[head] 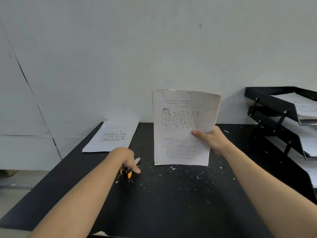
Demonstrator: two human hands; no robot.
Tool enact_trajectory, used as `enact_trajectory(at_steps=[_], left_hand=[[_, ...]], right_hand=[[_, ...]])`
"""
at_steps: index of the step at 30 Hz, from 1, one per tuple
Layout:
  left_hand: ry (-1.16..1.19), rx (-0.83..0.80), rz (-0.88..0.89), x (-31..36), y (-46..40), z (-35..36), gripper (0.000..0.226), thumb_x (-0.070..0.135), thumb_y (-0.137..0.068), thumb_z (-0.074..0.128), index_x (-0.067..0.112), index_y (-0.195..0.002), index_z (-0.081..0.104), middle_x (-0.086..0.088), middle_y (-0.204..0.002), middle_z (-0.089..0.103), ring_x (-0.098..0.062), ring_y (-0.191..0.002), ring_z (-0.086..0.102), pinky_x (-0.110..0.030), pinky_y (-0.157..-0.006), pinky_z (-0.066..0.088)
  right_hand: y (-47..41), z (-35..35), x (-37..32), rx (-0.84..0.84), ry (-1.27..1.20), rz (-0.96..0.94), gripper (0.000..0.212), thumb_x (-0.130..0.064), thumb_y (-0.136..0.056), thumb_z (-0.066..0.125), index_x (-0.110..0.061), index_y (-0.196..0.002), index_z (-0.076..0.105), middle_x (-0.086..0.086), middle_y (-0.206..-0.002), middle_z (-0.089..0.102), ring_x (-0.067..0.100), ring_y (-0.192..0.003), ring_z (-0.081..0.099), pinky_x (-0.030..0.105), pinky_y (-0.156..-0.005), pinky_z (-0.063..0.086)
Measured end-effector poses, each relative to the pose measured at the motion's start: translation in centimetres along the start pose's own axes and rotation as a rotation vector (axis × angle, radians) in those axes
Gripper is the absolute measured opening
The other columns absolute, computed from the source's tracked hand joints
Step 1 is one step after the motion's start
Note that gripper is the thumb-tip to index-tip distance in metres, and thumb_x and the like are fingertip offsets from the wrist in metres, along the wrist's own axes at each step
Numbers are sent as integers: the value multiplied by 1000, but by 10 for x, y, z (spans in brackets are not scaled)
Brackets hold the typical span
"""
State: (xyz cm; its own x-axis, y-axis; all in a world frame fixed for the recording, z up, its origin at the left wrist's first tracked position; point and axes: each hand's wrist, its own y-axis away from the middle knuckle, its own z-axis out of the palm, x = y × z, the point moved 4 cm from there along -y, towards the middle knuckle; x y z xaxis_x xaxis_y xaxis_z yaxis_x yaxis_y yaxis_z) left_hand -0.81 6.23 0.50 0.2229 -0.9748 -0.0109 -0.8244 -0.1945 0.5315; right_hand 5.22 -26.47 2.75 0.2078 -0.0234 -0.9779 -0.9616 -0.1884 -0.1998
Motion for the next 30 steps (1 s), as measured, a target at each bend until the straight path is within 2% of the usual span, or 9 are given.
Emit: enact_trajectory(at_steps=[3, 6, 10, 13, 15, 18, 23, 28, 30], left_hand=[[83, 40, 3, -6, -12, 2, 43, 36, -89, 76, 8, -118, 61, -9, -118, 66, -22, -106, 69, -34, -94, 58], [374, 108, 62, -9, -20, -5, 19, 28, -95, 68, 10, -95, 61, -9, -102, 68, -20, -93, 71, -30, -83, 60], [1161, 210, 262, -11, -19, -32, 17, 15, -100, 61, -1, -105, 65, -12, -97, 63, -18, -82, 64, -34, -83, 61], [1707, 225, 590, -7, 1, -63, 20, 9, -106, 48, -1, -109, 65, -13, -105, 61, -21, -88, 63, -31, -75, 63], [1888, 223, 818, -5, 20, -82, 26, 11, -108, 43, -2, -118, 64, -10, -106, 66, -22, -92, 67, -35, -87, 62], [1993, 210, 1017, 1, 44, -100, 32, 11, -108, 38, -3, -126, 60, -10, -95, 70, -24, -92, 70, -39, -99, 56], [1989, 266, 1086, 9, 59, -114, 31, 12, -106, 42, -1, -126, 61, -11, -99, 66, -25, -99, 66, -38, -99, 56], [1841, 494, 1126, 21, 77, -138, 20, 12, -105, 47, 7, -117, 63, -4, -101, 68, -20, -101, 64, -33, -93, 57], [1727, 621, 1108, 28, 85, -151, 21, 10, -106, 46, 9, -123, 59, -5, -102, 66, -17, -98, 64, -32, -92, 57]], right_hand=[[1, 0, -2, -8, 11, -6, 28, -13, -90, 77, -19, -117, 73, 0, -120, 76, 23, -107, 75, 43, -88, 64], [2, 0, -2, -15, 21, -9, 29, -14, -90, 77, -16, -119, 72, -1, -120, 76, 22, -106, 75, 41, -86, 64], [3, 0, -3, -8, 18, -7, 27, -13, -90, 77, -18, -116, 73, 1, -120, 76, 24, -107, 74, 36, -83, 64], [3, -1, -3, -19, 14, -9, 25, -14, -90, 77, -20, -115, 73, 0, -118, 77, 24, -106, 75, 39, -84, 64], [2, -1, -1, -26, 10, -11, 26, -14, -90, 77, -19, -115, 74, 0, -118, 77, 24, -106, 75, 45, -89, 63], [0, -2, 0, -25, 16, -9, 27, -15, -90, 78, -18, -116, 74, 2, -120, 77, 26, -107, 75, 48, -92, 62], [1, -2, 1, -43, 0, -7, 30, -15, -90, 78, -14, -120, 74, 2, -119, 77, 26, -107, 75, 50, -93, 61], [2, -1, 0, -44, 22, -6, 28, -16, -91, 77, -15, -119, 74, 1, -118, 78, 25, -104, 76, 48, -91, 62], [2, -1, 0, -41, 32, -3, 27, -17, -91, 77, -16, -118, 74, 0, -117, 78, 24, -104, 76, 47, -90, 63]])
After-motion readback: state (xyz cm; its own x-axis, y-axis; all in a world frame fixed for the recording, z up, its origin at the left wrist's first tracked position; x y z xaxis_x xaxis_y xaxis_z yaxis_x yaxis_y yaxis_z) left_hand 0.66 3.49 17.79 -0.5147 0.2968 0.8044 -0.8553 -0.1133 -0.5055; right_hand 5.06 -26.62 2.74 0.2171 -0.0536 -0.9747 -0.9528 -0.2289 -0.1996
